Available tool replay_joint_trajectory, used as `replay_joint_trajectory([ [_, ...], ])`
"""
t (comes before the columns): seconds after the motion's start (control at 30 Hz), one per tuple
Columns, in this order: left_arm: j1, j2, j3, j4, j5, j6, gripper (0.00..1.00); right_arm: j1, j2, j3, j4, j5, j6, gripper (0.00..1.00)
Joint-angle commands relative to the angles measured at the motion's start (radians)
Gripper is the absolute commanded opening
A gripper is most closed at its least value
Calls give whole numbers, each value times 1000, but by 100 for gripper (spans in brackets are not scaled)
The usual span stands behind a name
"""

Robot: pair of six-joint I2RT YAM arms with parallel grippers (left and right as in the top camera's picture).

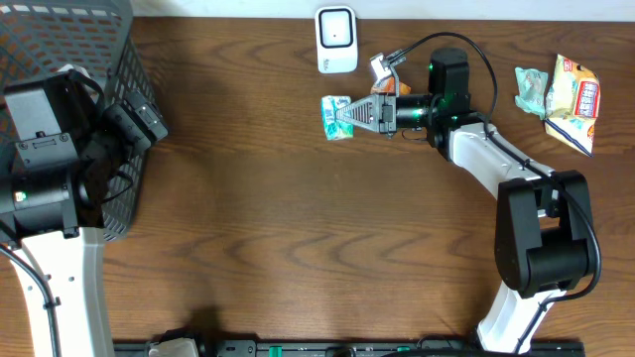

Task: Scan the item barcode
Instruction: 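Lift the tissue pack and rotate it with the right gripper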

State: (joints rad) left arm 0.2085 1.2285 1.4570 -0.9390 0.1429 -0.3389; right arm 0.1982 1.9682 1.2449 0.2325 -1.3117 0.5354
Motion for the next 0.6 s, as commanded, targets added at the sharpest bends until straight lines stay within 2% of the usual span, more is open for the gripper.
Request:
replay_joint_trajectory([
  [0.0,5,0,1,-3,-10,13,98,-3,-27,2,50,10,-91,1],
  [0.27,5,0,1,-3,-10,13,98,-1,-27,2,214,-170,-221,1],
  [0.57,5,0,1,-3,-10,13,98,-1,-27,2,212,-154,-162,1],
])
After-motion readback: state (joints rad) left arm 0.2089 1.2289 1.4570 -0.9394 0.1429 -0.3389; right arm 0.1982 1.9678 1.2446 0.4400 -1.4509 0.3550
